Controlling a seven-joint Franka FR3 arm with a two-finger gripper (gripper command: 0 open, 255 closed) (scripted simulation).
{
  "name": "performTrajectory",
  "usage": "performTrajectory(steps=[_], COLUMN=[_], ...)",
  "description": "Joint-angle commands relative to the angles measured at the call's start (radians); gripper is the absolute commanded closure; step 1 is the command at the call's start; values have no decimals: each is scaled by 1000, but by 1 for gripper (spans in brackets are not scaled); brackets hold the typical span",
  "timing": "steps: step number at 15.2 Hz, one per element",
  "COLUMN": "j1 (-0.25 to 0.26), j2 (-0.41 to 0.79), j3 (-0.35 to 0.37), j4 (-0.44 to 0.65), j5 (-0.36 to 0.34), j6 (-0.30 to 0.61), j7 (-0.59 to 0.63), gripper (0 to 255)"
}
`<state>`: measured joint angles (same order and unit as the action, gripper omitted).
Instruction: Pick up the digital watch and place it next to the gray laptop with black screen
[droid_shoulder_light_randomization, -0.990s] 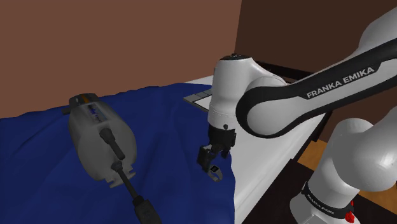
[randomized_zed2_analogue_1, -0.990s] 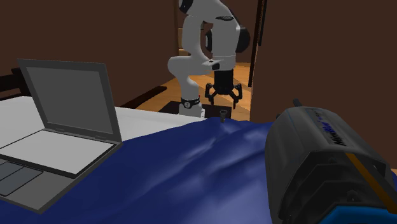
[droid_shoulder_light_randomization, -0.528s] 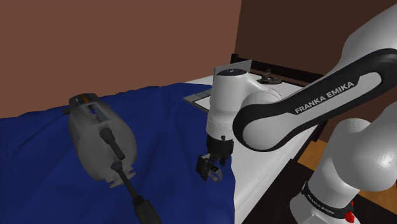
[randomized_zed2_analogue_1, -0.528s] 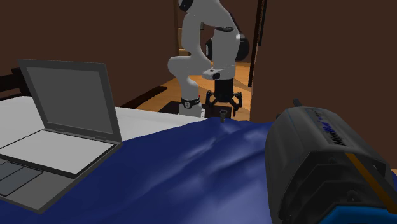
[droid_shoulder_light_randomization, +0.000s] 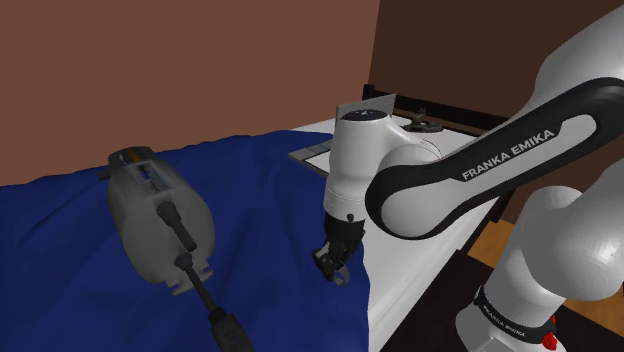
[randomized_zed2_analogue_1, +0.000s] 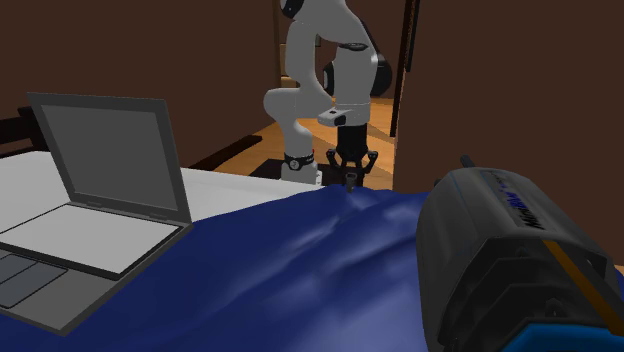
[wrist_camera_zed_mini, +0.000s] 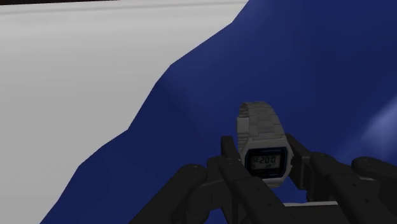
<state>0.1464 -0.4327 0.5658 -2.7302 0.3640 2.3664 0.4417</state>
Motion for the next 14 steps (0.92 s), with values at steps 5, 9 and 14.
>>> performTrajectory(steps=[5, 9, 14], j1=[0, 2, 7], j2=[0, -12, -68], j3=[0, -5, -29], j4=[0, 6, 39], j5=[0, 0, -5], j6=[0, -18, -107], j7=[0, -1, -3], gripper=[255, 255, 255])
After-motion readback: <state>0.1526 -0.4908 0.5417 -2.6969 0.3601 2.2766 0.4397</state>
